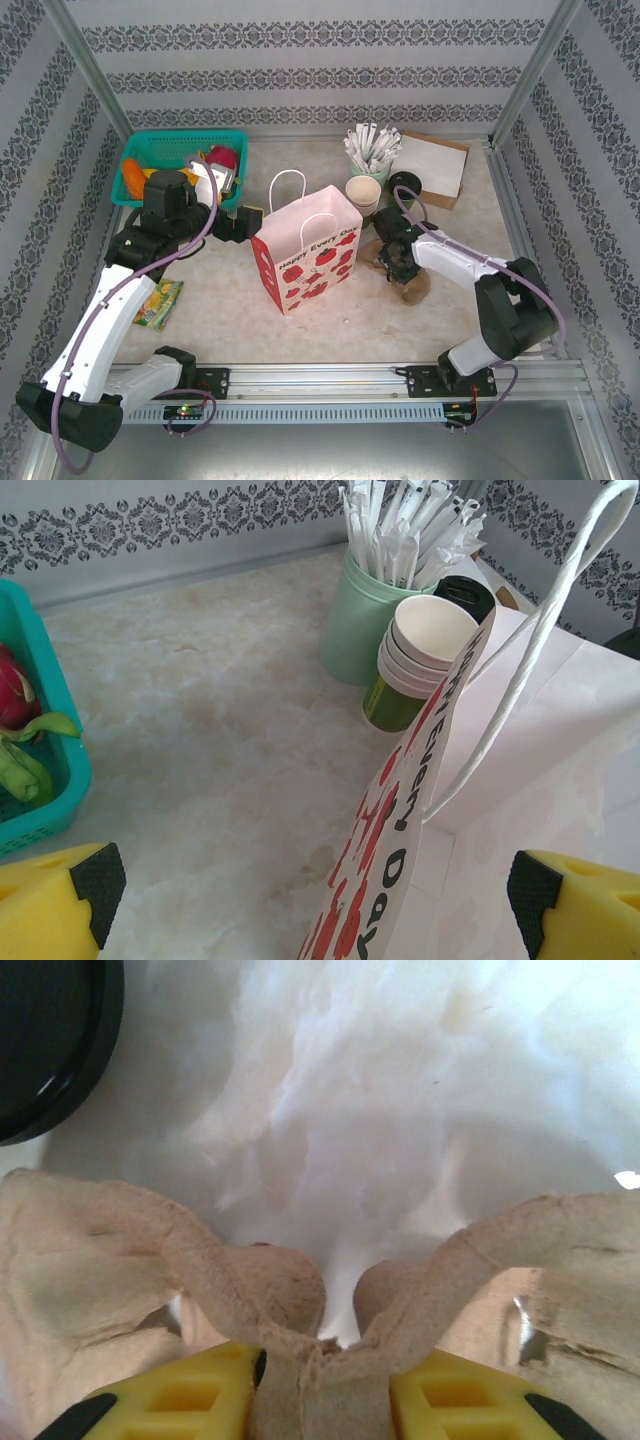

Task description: Pack the takeout coffee

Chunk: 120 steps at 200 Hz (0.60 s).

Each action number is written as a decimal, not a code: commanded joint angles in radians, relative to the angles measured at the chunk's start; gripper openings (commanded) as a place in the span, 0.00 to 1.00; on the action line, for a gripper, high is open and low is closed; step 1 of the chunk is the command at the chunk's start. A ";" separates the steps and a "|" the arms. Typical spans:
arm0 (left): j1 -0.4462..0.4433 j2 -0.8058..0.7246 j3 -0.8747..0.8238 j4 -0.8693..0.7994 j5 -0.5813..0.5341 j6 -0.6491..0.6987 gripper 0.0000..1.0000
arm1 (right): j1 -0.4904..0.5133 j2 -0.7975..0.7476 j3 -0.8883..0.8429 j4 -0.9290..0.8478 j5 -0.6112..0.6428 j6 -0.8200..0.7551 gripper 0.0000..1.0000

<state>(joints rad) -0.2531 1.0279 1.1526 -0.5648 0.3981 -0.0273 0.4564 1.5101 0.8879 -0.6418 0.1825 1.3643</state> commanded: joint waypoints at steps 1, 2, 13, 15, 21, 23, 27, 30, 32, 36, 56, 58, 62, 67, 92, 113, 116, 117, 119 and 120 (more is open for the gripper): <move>0.011 -0.009 -0.021 0.052 -0.012 -0.016 1.00 | 0.006 -0.049 -0.031 -0.047 0.071 -0.054 0.29; 0.012 -0.009 -0.022 0.052 -0.013 -0.016 1.00 | 0.005 -0.052 -0.031 -0.049 0.072 -0.057 0.29; 0.014 -0.012 -0.024 0.058 -0.014 -0.020 1.00 | 0.004 -0.077 -0.029 -0.058 0.090 -0.110 0.26; 0.015 -0.014 -0.025 0.060 -0.013 -0.023 1.00 | 0.004 -0.083 -0.027 -0.060 0.093 -0.120 0.26; 0.018 -0.012 -0.024 0.063 -0.010 -0.024 1.00 | 0.004 -0.096 -0.023 -0.067 0.103 -0.151 0.26; 0.019 -0.014 -0.026 0.064 -0.008 -0.026 1.00 | 0.003 -0.100 -0.021 -0.069 0.105 -0.162 0.26; 0.023 -0.011 -0.027 0.067 -0.005 -0.029 1.00 | 0.004 -0.109 -0.017 -0.075 0.112 -0.181 0.26; 0.024 -0.010 -0.026 0.070 -0.002 -0.031 1.00 | 0.004 -0.116 -0.014 -0.080 0.118 -0.193 0.26; 0.026 -0.010 -0.027 0.071 0.000 -0.032 1.00 | 0.003 -0.121 -0.012 -0.084 0.121 -0.202 0.25; 0.029 -0.009 -0.028 0.073 0.007 -0.035 1.00 | 0.004 -0.129 -0.010 -0.090 0.127 -0.219 0.25; 0.046 0.001 -0.025 0.079 0.037 -0.045 1.00 | 0.002 -0.174 0.000 -0.123 0.166 -0.264 0.26; 0.048 0.002 -0.025 0.080 0.040 -0.045 1.00 | 0.002 -0.179 0.000 -0.123 0.169 -0.266 0.25; 0.052 0.005 -0.023 0.079 0.045 -0.045 1.00 | 0.001 -0.188 -0.003 -0.125 0.172 -0.273 0.25; 0.056 0.008 -0.021 0.075 0.050 -0.043 1.00 | -0.001 -0.198 -0.005 -0.125 0.173 -0.280 0.25; 0.069 0.019 -0.007 0.065 0.060 -0.038 1.00 | -0.017 -0.254 -0.007 -0.131 0.181 -0.330 0.25; 0.069 0.023 -0.002 0.092 0.099 -0.063 1.00 | -0.036 -0.323 0.033 -0.150 0.185 -0.417 0.25; 0.069 0.027 0.001 0.094 0.112 -0.065 1.00 | -0.039 -0.334 0.042 -0.154 0.186 -0.433 0.25; 0.069 0.029 0.002 0.094 0.118 -0.065 1.00 | -0.040 -0.337 0.046 -0.155 0.186 -0.438 0.24; 0.069 0.032 0.005 0.093 0.126 -0.067 1.00 | -0.042 -0.343 0.054 -0.158 0.185 -0.448 0.24; 0.070 0.033 0.010 0.093 0.126 -0.069 1.00 | -0.043 -0.345 0.056 -0.159 0.184 -0.455 0.24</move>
<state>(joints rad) -0.1959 1.0500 1.1316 -0.5293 0.4458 -0.0639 0.4374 1.2392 0.8722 -0.7506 0.3191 1.0462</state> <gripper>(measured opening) 0.998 0.251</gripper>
